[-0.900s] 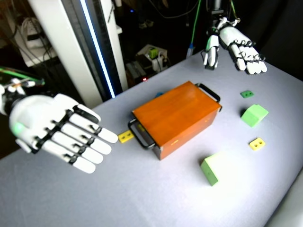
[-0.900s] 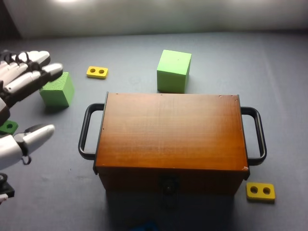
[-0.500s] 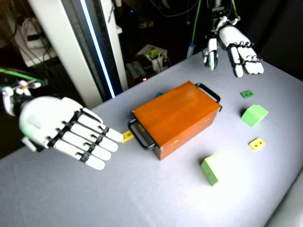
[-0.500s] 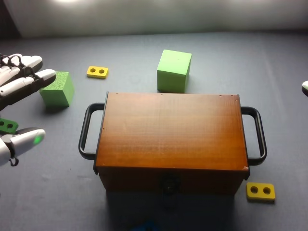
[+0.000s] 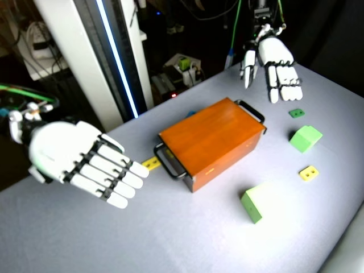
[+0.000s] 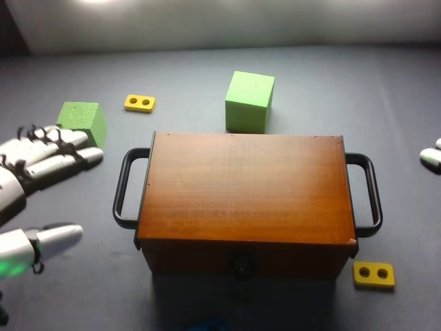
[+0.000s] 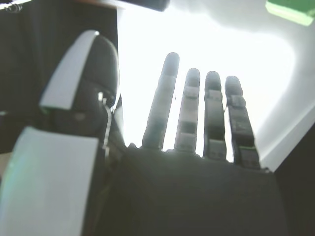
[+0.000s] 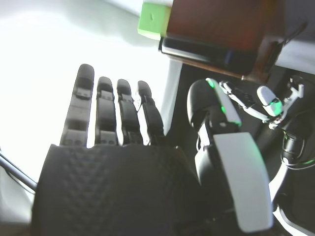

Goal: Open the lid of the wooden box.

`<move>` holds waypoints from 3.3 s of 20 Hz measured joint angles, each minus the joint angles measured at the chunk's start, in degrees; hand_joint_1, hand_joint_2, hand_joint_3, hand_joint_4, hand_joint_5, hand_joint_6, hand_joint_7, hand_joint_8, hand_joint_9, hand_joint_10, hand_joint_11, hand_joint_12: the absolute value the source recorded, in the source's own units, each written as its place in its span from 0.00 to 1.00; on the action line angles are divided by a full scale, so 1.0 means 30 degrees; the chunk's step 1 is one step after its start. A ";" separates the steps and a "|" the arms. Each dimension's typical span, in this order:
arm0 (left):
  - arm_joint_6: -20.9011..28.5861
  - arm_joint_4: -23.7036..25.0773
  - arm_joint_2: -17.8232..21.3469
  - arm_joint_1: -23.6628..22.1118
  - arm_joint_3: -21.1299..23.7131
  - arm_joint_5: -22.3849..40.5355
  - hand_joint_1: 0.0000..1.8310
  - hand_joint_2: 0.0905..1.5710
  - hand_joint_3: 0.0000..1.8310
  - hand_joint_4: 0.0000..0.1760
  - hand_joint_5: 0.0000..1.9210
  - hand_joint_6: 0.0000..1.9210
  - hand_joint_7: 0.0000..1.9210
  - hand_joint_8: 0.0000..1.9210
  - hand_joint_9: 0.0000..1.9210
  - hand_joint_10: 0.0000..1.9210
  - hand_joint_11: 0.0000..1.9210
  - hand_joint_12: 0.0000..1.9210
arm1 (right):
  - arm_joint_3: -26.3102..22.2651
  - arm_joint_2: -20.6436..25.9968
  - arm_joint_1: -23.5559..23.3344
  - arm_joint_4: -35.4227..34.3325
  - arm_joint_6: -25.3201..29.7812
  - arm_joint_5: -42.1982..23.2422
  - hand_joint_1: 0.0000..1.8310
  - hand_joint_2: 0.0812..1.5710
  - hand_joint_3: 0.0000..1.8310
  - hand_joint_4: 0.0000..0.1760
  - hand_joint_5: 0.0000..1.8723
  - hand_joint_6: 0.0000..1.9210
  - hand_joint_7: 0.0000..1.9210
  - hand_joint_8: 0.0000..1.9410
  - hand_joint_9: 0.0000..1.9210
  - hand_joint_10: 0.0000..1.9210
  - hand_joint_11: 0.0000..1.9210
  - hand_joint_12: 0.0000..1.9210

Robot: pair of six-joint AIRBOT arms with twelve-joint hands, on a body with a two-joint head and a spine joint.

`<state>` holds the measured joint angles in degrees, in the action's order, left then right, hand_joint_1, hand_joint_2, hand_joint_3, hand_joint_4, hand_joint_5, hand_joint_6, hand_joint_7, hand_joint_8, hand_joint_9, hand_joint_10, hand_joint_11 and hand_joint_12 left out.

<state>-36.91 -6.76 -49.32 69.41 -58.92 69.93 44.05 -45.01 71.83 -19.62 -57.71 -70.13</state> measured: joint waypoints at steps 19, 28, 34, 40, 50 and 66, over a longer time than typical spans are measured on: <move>0.1494 0.1996 -0.0736 -0.0226 -0.0568 -0.2470 0.07 0.91 0.00 0.00 0.04 0.00 0.00 0.00 0.00 0.00 0.00 0.00 | 0.1515 -0.1515 -0.2586 0.2062 0.0095 0.5486 0.28 0.88 0.00 0.00 0.04 0.00 0.02 0.00 0.00 0.00 0.00 0.05; 0.1902 0.2346 -0.0889 -0.0525 -0.0714 -0.2601 0.09 0.91 0.00 0.00 0.04 0.00 0.00 0.00 0.00 0.00 0.00 0.00 | 0.1880 -0.1792 -0.3300 0.2980 0.0750 0.6470 0.18 0.94 0.01 0.00 0.03 0.00 0.01 0.00 0.00 0.00 0.00 0.00; 0.1902 0.2127 -0.0889 -0.0525 -0.0707 -0.2324 0.14 0.91 0.00 0.34 0.00 0.00 0.00 0.00 0.00 0.00 0.00 0.00 | 0.1960 -0.1770 -0.3286 0.2827 0.1464 0.5916 0.18 0.94 0.00 0.00 0.00 0.00 0.00 0.00 0.00 0.00 0.00 0.00; 0.1887 0.2091 -0.0852 -0.0525 -0.0692 -0.1450 0.19 0.90 0.00 0.55 0.00 0.00 0.00 0.00 0.00 0.00 0.00 0.00 | 0.1960 -0.1639 -0.3279 0.2892 0.1880 0.4692 0.15 0.95 0.00 0.00 0.00 0.00 0.00 0.00 0.02 0.01 0.00 0.46; 0.1188 0.1530 -0.0845 -0.1581 -0.1020 0.0080 0.24 0.90 0.00 0.24 0.00 0.00 0.00 0.00 0.00 0.00 0.00 0.00 | 0.2251 -0.1603 -0.3315 0.2557 0.2135 0.2703 0.11 0.94 0.00 0.00 0.00 0.00 0.00 0.00 0.00 0.00 0.00 0.01; 0.1013 -0.0270 -0.1821 -0.3279 -0.2259 0.0816 0.35 0.89 0.00 0.00 0.00 0.00 0.00 0.00 0.00 0.00 0.00 0.00 | 0.3075 -0.1719 -0.5013 0.1603 0.1647 0.1953 0.30 0.96 0.00 0.06 0.00 0.00 0.00 0.00 0.00 0.00 0.00 0.00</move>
<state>-33.87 -7.57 -54.78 59.57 -65.69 72.38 53.28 -50.17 56.80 -14.81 -52.77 -64.27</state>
